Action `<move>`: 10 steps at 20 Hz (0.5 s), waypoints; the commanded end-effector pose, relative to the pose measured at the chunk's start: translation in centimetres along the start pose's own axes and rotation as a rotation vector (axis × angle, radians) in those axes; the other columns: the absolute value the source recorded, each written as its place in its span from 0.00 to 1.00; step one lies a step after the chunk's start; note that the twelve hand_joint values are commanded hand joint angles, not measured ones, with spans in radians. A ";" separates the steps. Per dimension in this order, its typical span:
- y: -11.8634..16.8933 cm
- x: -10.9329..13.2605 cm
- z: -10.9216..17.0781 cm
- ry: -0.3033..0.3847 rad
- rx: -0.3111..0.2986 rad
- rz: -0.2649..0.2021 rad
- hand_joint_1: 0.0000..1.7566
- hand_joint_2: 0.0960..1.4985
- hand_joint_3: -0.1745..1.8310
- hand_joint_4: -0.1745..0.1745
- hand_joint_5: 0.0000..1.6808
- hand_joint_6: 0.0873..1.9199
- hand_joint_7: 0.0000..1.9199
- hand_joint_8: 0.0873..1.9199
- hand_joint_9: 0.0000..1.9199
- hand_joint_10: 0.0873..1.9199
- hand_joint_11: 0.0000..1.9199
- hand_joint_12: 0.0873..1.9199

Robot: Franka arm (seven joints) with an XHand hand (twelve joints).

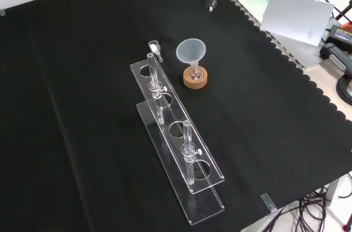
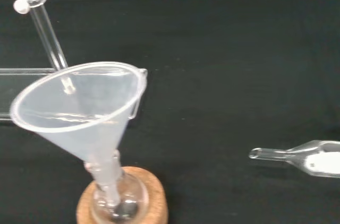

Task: Pick up the weighing funnel.

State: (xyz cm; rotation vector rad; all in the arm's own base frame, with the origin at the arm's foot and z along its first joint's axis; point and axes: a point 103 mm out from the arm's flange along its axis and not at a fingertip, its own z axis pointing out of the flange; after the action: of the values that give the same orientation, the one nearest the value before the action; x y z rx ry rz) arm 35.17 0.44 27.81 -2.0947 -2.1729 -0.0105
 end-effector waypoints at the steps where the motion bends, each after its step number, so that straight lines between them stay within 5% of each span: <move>1: -0.4 -2.0 -0.7 -0.059 0.016 0.009 0.26 0.35 0.14 0.54 0.00 0.00 0.00 0.00 0.00 0.00 0.00 0.00; 10: 0.6 -4.9 0.3 -0.192 0.065 0.003 0.30 0.35 0.13 0.52 0.00 0.00 0.00 0.00 0.00 0.00 0.00 0.00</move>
State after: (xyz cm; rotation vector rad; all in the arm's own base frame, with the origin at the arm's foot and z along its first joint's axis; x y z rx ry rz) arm 35.18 -2.58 27.97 -2.1212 -2.2319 0.1499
